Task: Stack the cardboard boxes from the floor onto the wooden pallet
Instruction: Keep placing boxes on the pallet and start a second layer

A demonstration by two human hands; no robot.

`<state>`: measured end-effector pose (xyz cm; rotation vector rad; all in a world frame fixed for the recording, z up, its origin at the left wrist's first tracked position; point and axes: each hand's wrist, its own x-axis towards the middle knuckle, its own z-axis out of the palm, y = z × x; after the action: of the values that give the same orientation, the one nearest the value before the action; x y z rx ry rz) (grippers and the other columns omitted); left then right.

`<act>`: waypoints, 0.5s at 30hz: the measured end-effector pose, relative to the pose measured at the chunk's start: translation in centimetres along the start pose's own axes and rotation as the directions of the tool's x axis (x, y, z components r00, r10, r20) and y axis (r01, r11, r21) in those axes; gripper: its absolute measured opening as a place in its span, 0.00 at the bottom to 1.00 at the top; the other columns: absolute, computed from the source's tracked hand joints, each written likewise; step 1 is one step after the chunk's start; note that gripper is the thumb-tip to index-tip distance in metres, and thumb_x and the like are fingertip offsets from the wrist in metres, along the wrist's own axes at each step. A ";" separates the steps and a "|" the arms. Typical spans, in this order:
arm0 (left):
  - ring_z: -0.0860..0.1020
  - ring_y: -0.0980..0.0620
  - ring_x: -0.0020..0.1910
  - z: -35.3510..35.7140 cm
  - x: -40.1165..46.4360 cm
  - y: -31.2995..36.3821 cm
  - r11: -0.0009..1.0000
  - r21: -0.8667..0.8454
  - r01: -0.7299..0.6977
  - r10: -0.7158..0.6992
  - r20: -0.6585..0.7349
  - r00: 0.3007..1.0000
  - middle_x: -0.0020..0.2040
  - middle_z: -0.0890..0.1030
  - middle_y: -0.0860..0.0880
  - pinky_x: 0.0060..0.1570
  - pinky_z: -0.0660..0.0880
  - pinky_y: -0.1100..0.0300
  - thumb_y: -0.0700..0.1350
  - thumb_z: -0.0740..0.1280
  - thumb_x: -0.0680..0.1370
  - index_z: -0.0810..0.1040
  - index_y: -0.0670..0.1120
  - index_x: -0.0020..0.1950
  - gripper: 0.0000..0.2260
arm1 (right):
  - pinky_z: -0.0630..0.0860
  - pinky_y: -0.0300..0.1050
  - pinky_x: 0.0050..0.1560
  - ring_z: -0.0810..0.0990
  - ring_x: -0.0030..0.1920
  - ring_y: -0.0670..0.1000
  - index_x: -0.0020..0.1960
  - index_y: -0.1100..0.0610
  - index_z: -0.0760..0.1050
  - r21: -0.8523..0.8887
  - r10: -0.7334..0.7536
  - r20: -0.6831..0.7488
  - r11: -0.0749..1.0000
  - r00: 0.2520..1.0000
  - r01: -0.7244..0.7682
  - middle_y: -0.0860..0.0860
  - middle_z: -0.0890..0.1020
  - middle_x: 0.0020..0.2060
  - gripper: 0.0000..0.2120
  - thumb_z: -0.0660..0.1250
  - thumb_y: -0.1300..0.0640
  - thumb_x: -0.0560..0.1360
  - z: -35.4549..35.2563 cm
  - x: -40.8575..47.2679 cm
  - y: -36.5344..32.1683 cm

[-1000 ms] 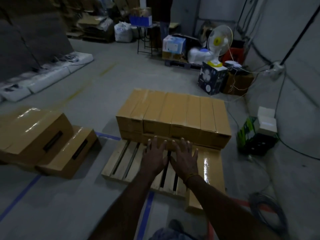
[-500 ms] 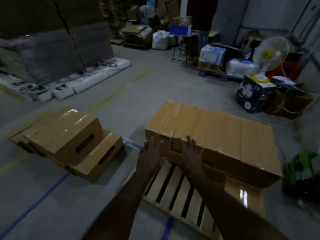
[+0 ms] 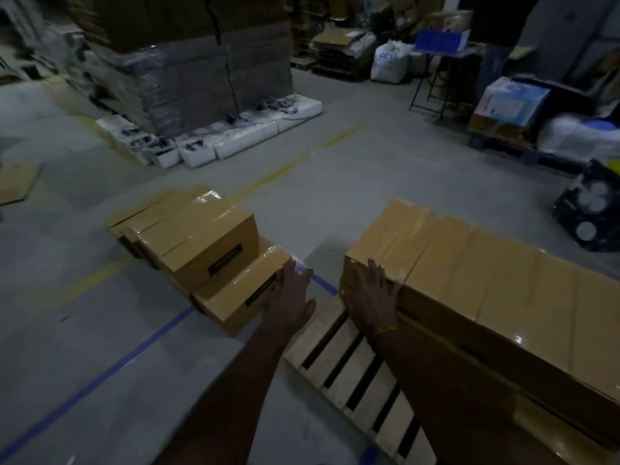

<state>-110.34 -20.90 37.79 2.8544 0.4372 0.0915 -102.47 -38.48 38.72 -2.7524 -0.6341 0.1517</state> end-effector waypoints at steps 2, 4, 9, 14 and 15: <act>0.57 0.38 0.77 -0.7 0.8 -3.3 1.000 -0.006 0.021 -0.021 -0.004 1.000 0.79 0.54 0.43 0.69 0.66 0.44 0.54 0.65 0.79 0.58 0.53 0.79 0.30 | 0.46 0.71 0.75 0.45 0.80 0.61 0.81 0.46 0.49 -0.013 -0.017 0.008 1.000 1.000 0.017 0.54 0.47 0.81 0.32 0.58 0.42 0.82 1.2 1.5 -2.4; 0.56 0.38 0.78 -1.6 1.8 -7.0 0.999 -0.027 0.043 -0.043 -0.013 0.999 0.79 0.53 0.44 0.70 0.66 0.43 0.54 0.64 0.80 0.57 0.53 0.79 0.30 | 0.46 0.71 0.75 0.44 0.80 0.60 0.81 0.45 0.48 -0.003 -0.020 0.027 1.000 0.999 0.021 0.55 0.46 0.81 0.32 0.58 0.41 0.82 2.4 3.2 -5.2; 0.54 0.40 0.79 -4.1 4.6 -18.0 0.996 -0.025 0.089 -0.090 -0.042 0.995 0.80 0.52 0.45 0.71 0.66 0.42 0.56 0.65 0.79 0.55 0.56 0.79 0.32 | 0.45 0.70 0.75 0.44 0.80 0.60 0.81 0.45 0.46 -0.032 -0.041 0.015 0.999 0.999 0.042 0.56 0.45 0.81 0.32 0.56 0.41 0.82 5.4 8.0 -13.8; 0.57 0.39 0.78 -7.2 5.7 -28.5 0.984 0.017 0.178 -0.178 -0.013 0.984 0.79 0.53 0.44 0.70 0.67 0.45 0.54 0.66 0.79 0.56 0.54 0.79 0.32 | 0.43 0.69 0.75 0.43 0.80 0.60 0.81 0.44 0.45 -0.028 -0.062 0.030 0.998 0.998 0.063 0.55 0.45 0.81 0.32 0.54 0.41 0.82 9.2 12.0 -23.6; 0.57 0.39 0.77 -7.8 5.9 -30.3 0.981 0.019 0.195 -0.195 -0.012 0.981 0.79 0.53 0.44 0.69 0.68 0.44 0.54 0.66 0.79 0.56 0.54 0.79 0.32 | 0.42 0.69 0.75 0.43 0.80 0.60 0.81 0.45 0.45 -0.022 -0.066 0.038 0.998 0.997 0.067 0.55 0.45 0.81 0.32 0.55 0.41 0.82 9.9 12.6 -25.5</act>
<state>-114.19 10.74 37.74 2.8137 0.7203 0.0655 -103.33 -8.40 37.19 -2.7527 -0.7405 0.1823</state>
